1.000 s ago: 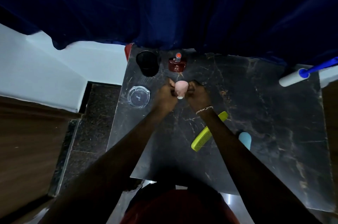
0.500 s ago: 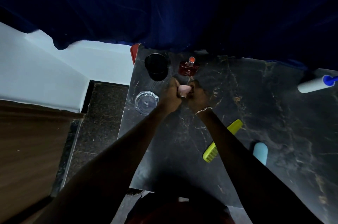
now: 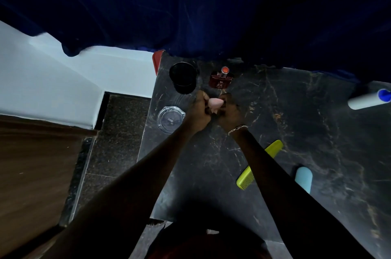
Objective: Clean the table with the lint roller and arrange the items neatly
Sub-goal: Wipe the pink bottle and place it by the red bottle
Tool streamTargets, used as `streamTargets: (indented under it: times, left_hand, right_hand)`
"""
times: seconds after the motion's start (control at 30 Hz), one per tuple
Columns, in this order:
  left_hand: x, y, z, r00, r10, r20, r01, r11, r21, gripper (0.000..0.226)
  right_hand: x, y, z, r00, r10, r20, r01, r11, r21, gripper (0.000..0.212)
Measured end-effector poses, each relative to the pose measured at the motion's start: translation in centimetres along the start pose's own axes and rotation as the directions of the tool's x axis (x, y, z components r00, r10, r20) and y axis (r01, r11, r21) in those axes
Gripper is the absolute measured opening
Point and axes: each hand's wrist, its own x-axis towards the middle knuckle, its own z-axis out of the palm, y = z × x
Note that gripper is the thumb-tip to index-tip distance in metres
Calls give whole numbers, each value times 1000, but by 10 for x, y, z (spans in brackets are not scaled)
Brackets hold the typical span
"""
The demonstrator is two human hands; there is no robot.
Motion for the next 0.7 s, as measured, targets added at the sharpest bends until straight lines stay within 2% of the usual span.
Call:
streamTargets:
  times: [0.27,0.43,0.57,0.7]
  left_hand:
    - [-5,6,3,1000,-26,-6,26,1000,-14,37]
    - [-18,10,-2,999,-32,18,32,999,-15,49]
    - [-42,15,-5,1000,6,-10,-7,1000,-12,62]
    - [-75,13,1,992,107,-68,-102,992,81,70]
  right_hand:
    - [0,-1,2,1000,12,3,-12,999,37,49]
    - [-10,-4,-5,999,2,36,-4,1000,30,62]
    - [-33,-3,-16,997,-66,32,62,994,93,67]
    - [-72,5,-23,993,-107,-44,100,986,-133,70]
